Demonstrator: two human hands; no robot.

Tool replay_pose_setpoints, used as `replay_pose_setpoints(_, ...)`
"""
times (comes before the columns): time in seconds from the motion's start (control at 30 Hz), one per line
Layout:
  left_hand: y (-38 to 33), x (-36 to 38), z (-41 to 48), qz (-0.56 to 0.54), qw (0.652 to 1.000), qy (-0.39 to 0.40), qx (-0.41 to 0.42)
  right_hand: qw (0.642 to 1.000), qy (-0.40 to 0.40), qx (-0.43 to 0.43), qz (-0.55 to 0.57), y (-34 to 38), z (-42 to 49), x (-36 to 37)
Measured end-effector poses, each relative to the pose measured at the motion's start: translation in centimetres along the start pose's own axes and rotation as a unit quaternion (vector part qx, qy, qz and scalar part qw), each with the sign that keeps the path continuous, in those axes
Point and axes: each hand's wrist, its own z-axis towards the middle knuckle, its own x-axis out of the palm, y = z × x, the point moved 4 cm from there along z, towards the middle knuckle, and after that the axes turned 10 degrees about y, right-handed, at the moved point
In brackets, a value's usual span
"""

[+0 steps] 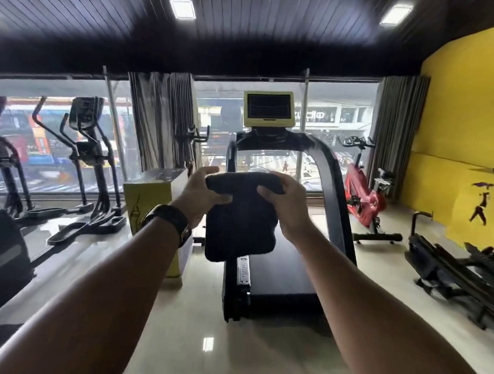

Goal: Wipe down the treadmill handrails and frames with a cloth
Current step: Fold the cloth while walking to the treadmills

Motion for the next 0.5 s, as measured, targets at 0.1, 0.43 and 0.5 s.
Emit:
replay_pose_setpoints(0.1,2.4,-2.2,7.6,0.051,0.995,-0.072,0.045,0.998,-0.031,-0.012,-0.044,-3.4,6.3,0.5)
replay_pose_setpoints(0.43,9.9,-7.2,32.0,0.047,0.99,-0.074,0.108,0.999,0.023,0.002,0.042,-14.9,28.5,3.5)
replay_pose_setpoints(0.5,10.7,-8.6,36.9,0.02,0.991,-0.076,0.112,0.994,0.076,0.023,0.074,-16.9,32.5,4.3)
